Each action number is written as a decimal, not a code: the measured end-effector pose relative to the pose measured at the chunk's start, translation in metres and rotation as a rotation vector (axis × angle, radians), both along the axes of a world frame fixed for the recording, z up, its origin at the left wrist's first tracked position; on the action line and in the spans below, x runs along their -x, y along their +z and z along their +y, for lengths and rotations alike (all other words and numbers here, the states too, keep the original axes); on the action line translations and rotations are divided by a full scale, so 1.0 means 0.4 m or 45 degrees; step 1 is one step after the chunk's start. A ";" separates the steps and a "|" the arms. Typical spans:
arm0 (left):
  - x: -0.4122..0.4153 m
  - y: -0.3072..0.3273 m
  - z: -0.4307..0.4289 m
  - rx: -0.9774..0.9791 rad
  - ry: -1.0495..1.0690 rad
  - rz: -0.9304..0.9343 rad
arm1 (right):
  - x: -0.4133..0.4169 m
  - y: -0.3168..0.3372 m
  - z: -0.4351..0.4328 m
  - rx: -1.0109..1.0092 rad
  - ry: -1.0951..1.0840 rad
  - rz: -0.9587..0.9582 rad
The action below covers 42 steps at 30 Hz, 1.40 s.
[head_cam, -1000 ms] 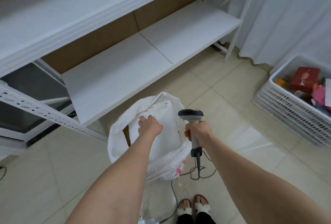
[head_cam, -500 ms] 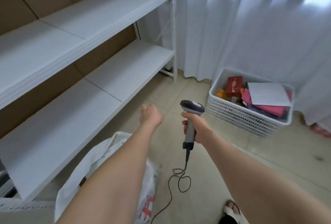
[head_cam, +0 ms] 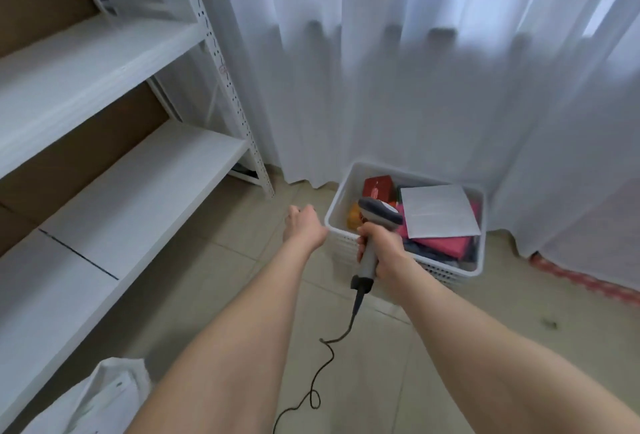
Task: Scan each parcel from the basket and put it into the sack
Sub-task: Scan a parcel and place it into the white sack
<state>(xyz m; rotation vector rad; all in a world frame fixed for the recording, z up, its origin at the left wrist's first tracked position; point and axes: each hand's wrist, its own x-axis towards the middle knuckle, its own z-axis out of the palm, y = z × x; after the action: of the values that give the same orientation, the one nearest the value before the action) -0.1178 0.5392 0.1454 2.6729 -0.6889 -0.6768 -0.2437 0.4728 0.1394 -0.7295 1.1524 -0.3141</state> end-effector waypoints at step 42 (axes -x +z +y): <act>0.003 -1.035 -1.176 0.262 0.465 0.905 | -0.026 -0.974 -1.223 -0.312 -0.062 0.443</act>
<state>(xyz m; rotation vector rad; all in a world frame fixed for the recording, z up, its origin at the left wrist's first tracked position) -0.1190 0.0688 -0.2686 2.0629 -0.0684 -1.2575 -0.2331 -0.0166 -0.2504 -0.5519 1.5096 -0.0835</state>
